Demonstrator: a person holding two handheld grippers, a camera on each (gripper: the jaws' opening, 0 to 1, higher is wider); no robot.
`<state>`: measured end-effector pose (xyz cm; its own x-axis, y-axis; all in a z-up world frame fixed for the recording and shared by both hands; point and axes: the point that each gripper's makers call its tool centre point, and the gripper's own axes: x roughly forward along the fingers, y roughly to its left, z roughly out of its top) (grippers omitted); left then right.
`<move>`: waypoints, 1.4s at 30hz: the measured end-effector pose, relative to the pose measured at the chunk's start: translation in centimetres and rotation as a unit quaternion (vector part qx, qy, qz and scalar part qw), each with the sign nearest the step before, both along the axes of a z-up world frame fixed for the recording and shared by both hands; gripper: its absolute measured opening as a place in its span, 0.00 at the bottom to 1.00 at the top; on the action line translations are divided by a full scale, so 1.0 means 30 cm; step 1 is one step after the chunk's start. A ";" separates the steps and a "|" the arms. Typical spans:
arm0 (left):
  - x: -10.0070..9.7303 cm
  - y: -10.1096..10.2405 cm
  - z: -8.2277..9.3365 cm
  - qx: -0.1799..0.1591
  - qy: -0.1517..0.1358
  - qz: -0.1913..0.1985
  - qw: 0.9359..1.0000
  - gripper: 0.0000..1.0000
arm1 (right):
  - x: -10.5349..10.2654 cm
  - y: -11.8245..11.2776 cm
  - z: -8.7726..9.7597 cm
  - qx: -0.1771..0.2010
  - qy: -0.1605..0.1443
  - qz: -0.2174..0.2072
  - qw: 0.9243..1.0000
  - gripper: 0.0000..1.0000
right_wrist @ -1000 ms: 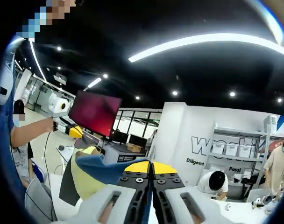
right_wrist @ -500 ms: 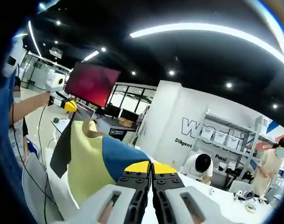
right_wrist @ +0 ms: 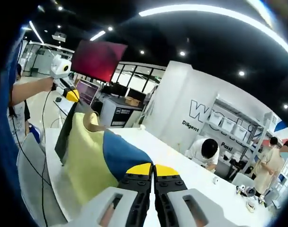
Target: Fold the garment on the visible template until the final outline fits inside the template.
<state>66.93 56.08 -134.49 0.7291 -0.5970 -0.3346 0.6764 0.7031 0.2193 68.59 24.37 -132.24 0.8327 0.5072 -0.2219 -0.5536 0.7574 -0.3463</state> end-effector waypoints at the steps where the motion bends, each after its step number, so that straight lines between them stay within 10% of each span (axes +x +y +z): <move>1: 0.005 -0.003 -0.009 0.000 0.000 -0.001 1.000 0.00 | 0.007 -0.004 -0.011 0.001 0.004 -0.002 1.000 0.00; 18: 0.253 -0.003 -0.315 -0.004 0.032 0.042 0.999 0.00 | 0.238 -0.026 -0.396 0.040 0.103 -0.026 0.994 0.00; 42: 0.634 -0.007 -0.676 0.007 0.114 0.080 0.990 0.00 | 0.636 -0.016 -0.783 0.081 0.210 -0.065 0.972 0.00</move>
<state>85.94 55.87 -154.78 0.7184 -0.4739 -0.5093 0.5894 0.8035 0.0836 87.68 23.91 -155.73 0.7455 0.4608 -0.4815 -0.5163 0.8562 0.0199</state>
